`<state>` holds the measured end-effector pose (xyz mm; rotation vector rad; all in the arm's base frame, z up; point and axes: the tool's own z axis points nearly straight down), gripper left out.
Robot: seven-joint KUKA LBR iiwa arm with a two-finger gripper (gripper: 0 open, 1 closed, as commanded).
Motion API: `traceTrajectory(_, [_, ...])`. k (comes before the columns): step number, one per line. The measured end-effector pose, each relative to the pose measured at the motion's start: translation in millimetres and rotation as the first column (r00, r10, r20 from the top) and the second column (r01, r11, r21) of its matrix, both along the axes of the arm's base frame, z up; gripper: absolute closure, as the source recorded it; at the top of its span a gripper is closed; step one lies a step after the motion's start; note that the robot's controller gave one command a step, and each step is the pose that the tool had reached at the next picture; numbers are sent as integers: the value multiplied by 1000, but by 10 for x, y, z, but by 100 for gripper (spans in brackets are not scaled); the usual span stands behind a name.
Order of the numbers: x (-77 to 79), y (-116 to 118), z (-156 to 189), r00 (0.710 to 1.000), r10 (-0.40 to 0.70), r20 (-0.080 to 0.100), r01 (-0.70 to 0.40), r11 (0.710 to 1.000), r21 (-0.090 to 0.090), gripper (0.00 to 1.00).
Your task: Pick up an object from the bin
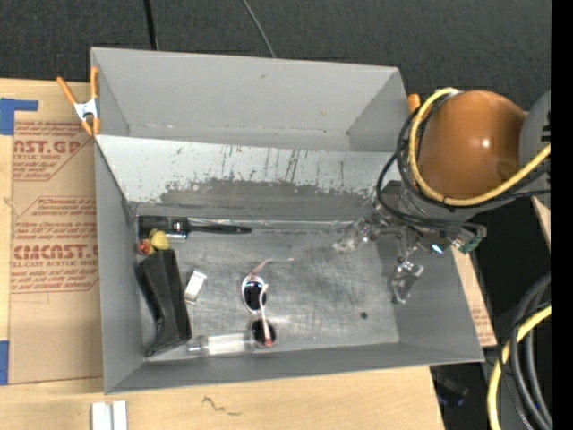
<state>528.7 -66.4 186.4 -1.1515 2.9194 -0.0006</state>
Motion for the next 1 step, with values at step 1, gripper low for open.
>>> traceTrajectory(1, [-51,402,-198,1000,-23,-1,23,1000,-1,0])
